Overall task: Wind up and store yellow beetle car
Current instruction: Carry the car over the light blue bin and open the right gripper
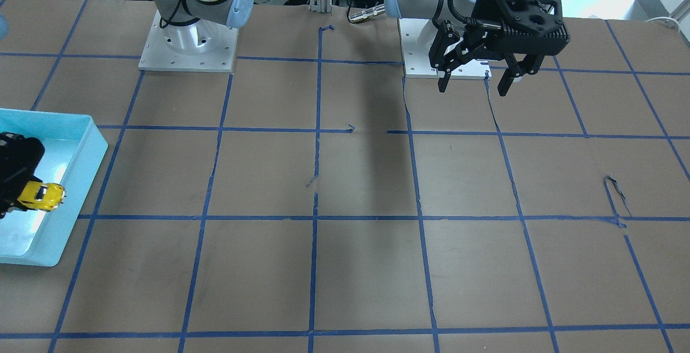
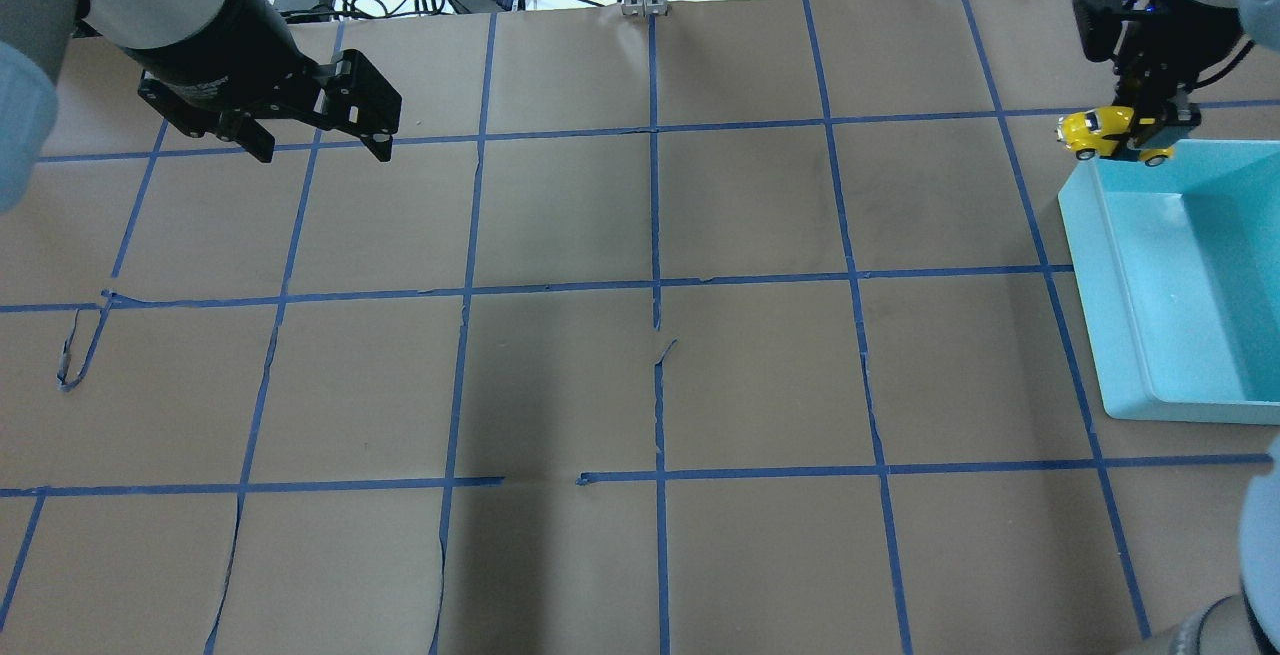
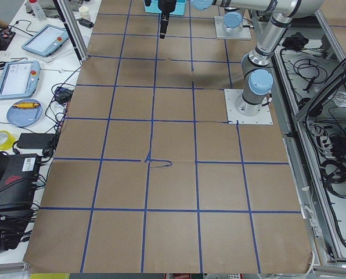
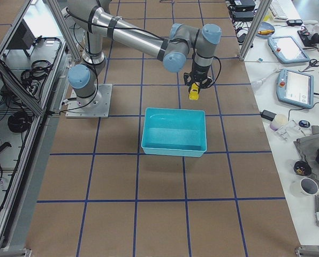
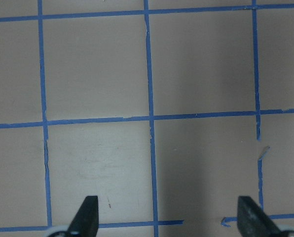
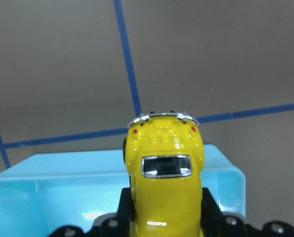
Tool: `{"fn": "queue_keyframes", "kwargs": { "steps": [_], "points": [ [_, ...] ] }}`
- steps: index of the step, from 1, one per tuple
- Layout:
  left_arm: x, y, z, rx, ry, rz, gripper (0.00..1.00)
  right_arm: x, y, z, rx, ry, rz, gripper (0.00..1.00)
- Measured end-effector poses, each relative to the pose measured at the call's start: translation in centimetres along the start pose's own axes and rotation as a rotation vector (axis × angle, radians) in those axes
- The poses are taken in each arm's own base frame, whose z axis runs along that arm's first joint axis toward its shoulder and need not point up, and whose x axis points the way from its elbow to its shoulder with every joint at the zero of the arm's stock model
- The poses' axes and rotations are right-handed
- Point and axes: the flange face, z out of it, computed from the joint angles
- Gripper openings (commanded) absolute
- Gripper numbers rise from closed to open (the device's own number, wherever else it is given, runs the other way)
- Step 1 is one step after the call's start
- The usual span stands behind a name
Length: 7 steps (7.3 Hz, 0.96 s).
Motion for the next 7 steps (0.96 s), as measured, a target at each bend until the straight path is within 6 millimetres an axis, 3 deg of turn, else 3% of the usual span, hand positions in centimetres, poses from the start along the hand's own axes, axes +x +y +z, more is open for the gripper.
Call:
{"fn": "queue_keyframes", "kwargs": {
  "steps": [2, 4, 5, 7],
  "points": [
    [0.0, -0.1, 0.0, 0.003, 0.001, 0.0, 1.0, -2.0, 6.1, 3.2, 0.025, -0.079, -0.045, 0.0],
    [0.0, -0.1, 0.0, 0.002, 0.002, -0.001, 1.0, -4.1, 10.2, 8.9, 0.005, -0.091, 0.007, 0.0],
    [0.0, -0.1, 0.1, 0.002, 0.002, -0.001, 1.0, -4.9, 11.0, 11.4, -0.022, -0.05, 0.032, 0.0],
    [-0.1, -0.2, 0.1, 0.002, 0.003, -0.002, 1.0, -5.9, 11.1, 14.4, -0.064, 0.008, 0.053, 0.0]
  ]
}}
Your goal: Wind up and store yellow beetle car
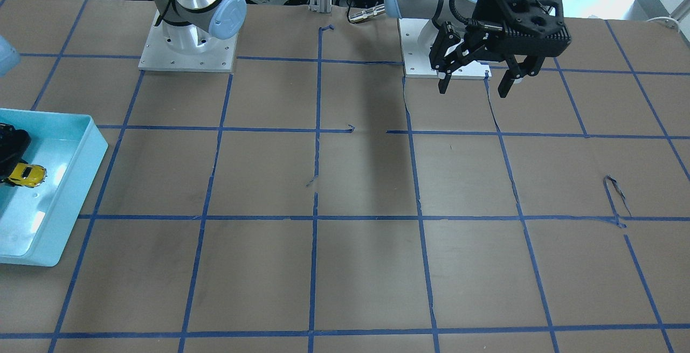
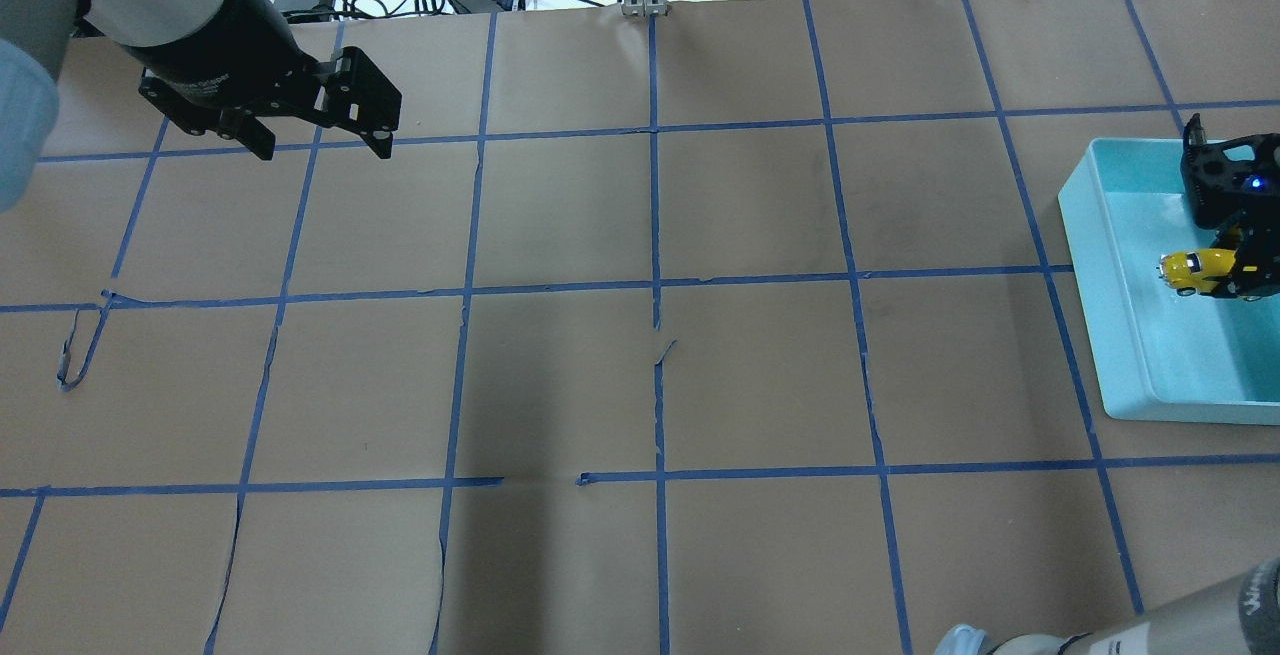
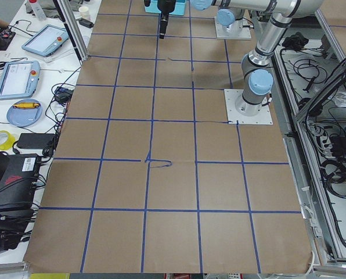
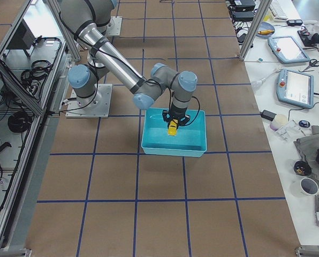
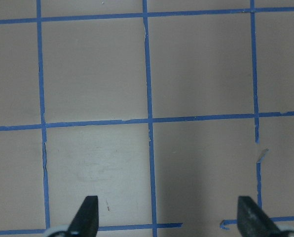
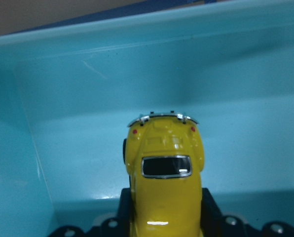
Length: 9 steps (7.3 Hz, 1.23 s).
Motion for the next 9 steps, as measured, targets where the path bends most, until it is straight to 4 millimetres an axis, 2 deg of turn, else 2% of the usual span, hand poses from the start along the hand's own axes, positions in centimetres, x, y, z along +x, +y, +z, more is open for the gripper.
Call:
{"fn": "queue_keyframes", "kwargs": {
  "steps": [1, 2, 3, 4, 5, 7, 9],
  "points": [
    [0.0, 0.0, 0.0, 0.0, 0.0, 0.0, 1.0, 0.0, 0.0, 1.1, -0.009, 0.002, 0.003, 0.0],
    [0.0, 0.0, 0.0, -0.001, 0.001, 0.0, 1.0, 0.5, 0.0, 2.5, -0.012, 0.002, 0.003, 0.72],
    [0.0, 0.0, 0.0, -0.001, 0.001, -0.001, 1.0, 0.9, 0.0, 3.6, -0.012, 0.002, 0.002, 0.81],
    [0.0, 0.1, 0.0, 0.001, 0.001, -0.001, 1.0, 1.1, 0.0, 3.6, -0.012, 0.011, 0.001, 0.81],
    [-0.1, 0.1, -0.1, 0.002, 0.001, -0.002, 1.0, 1.2, 0.2, 2.3, -0.016, 0.037, 0.008, 0.81],
    [0.0, 0.1, -0.1, 0.002, 0.001, 0.004, 1.0, 0.9, 0.5, -1.9, -0.018, 0.113, 0.041, 0.81],
    [0.0, 0.1, 0.0, 0.0, 0.001, 0.014, 1.0, -1.4, 0.0, -6.9, 0.016, 0.124, 0.202, 0.82]
  ]
}}
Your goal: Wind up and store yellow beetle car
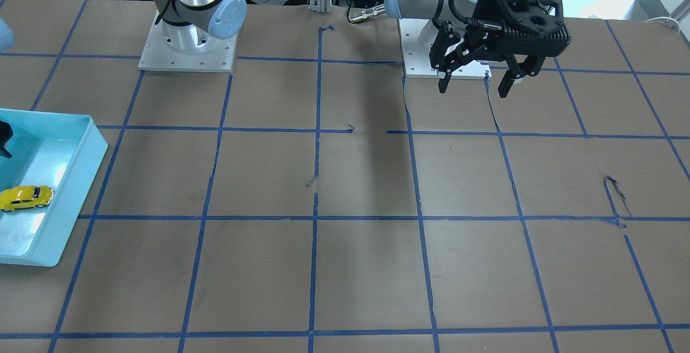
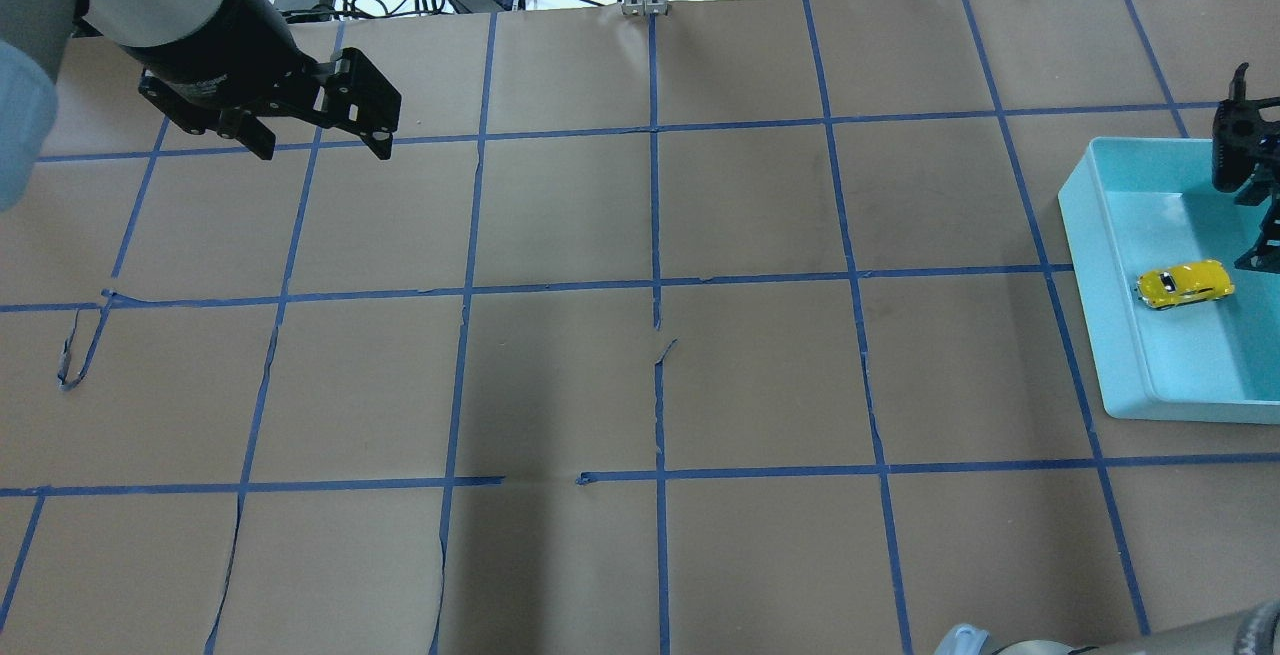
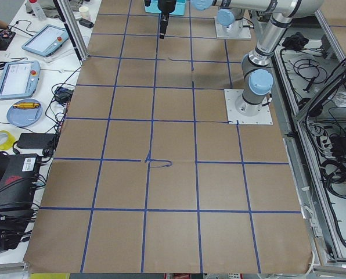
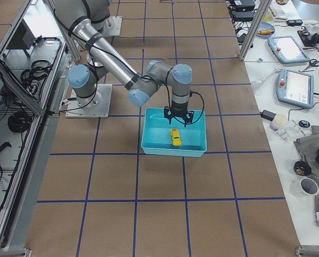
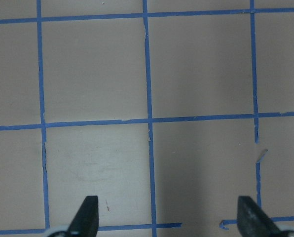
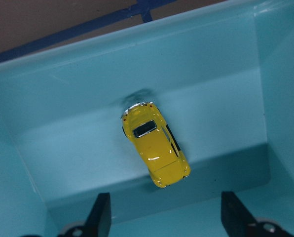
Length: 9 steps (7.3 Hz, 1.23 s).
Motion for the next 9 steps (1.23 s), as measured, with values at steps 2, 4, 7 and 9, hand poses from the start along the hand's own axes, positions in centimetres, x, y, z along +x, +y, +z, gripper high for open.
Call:
{"fn": "queue_keyframes", "kwargs": {
  "steps": [2, 4, 7, 9],
  "points": [
    [0.0, 0.0, 0.0, 0.0, -0.001, 0.002, 1.0, -3.6, -0.5, -6.0, 0.02, -0.043, 0.298, 1.0],
    [0.1, 0.0, 0.1, -0.002, 0.001, 0.004, 1.0, -6.3, -1.8, -10.1, 0.101, -0.142, 0.602, 1.0],
    [0.2, 0.0, 0.5, -0.01, 0.002, 0.006, 1.0, -7.2, -5.3, -13.3, 0.113, -0.187, 0.898, 1.0],
    [0.1, 0.0, 0.6, -0.011, 0.0, 0.005, 1.0, -8.0, -10.2, -15.1, 0.106, -0.193, 1.047, 1.0]
  ]
}}
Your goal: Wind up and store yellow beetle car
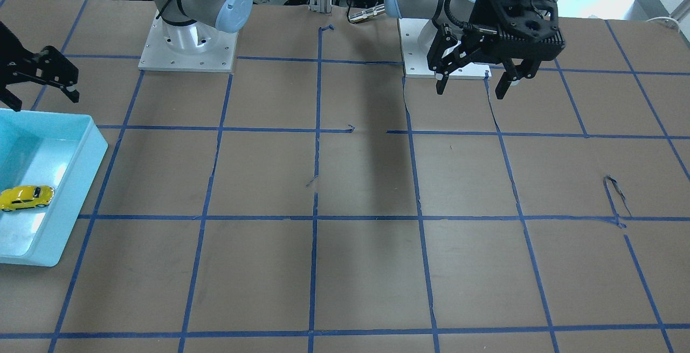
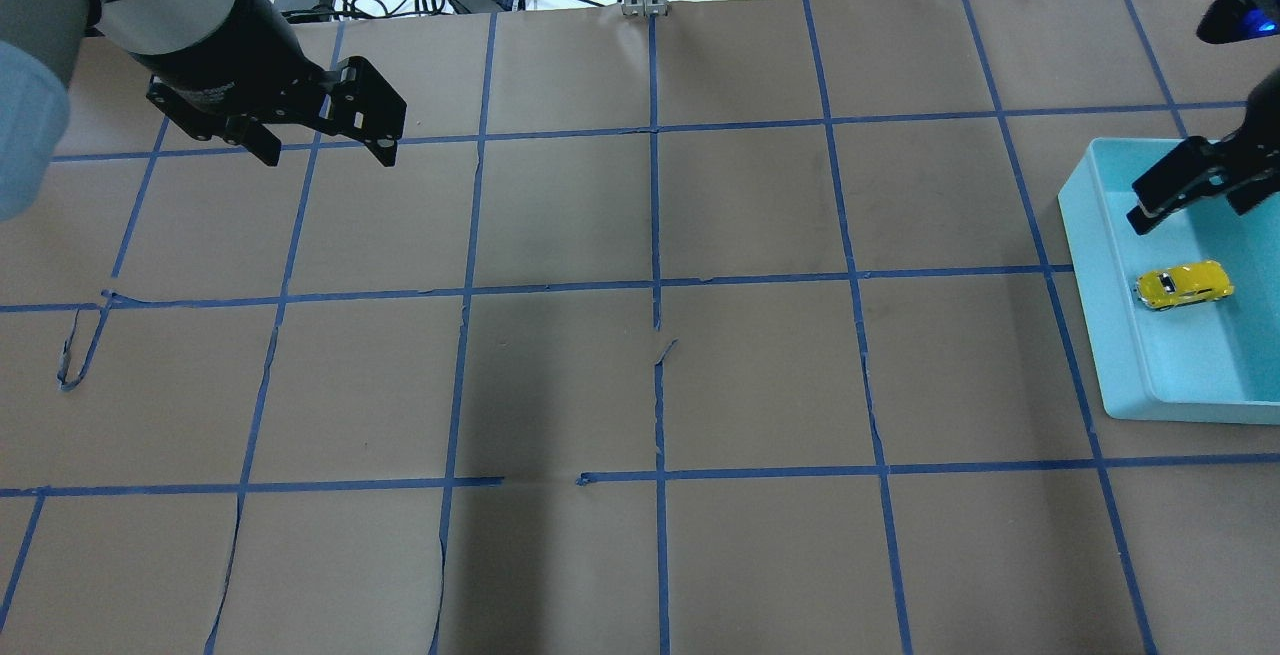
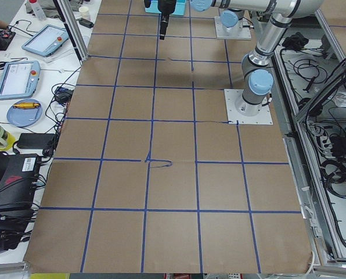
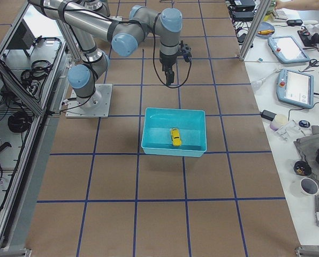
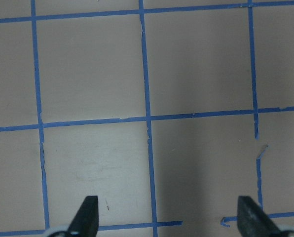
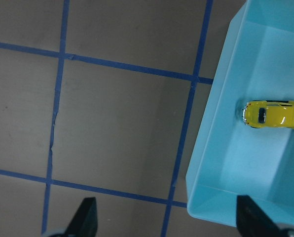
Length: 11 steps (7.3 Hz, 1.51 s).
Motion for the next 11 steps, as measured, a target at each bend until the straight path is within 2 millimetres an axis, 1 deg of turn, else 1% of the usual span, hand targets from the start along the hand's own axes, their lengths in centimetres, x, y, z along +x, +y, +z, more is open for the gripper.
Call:
{"fn": "queue_keyframes", "kwargs": {
  "steps": [2, 4, 5, 6, 8, 10, 11],
  "points": [
    [-0.1, 0.0, -0.1, 0.001, -0.002, -0.001, 1.0, -5.4, -1.1, -0.3, 0.005, -0.001, 0.143, 1.0],
    [0.0, 0.0, 0.0, 0.001, 0.0, -0.001, 1.0, -11.3, -1.6, -0.9, 0.017, 0.003, 0.184, 1.0],
    [-0.1, 0.0, 0.0, 0.0, 0.001, -0.002, 1.0, -13.6, -1.4, -1.6, 0.03, 0.007, 0.187, 1.0],
    [-0.2, -0.1, 0.0, 0.0, 0.001, -0.004, 1.0, -15.2, -1.0, -2.2, 0.039, 0.008, 0.21, 1.0],
    [-0.2, 0.0, -0.1, 0.002, -0.001, -0.005, 1.0, -17.2, 0.1, -3.4, 0.047, 0.015, 0.257, 1.0],
    [-0.2, 0.0, -0.2, 0.003, 0.001, -0.004, 1.0, -19.3, 0.5, -3.4, 0.043, 0.037, 0.245, 1.0],
    [-0.2, 0.0, -0.1, 0.003, 0.001, -0.004, 1.0, -19.8, 0.5, -3.2, 0.039, 0.051, 0.25, 1.0]
  ]
}}
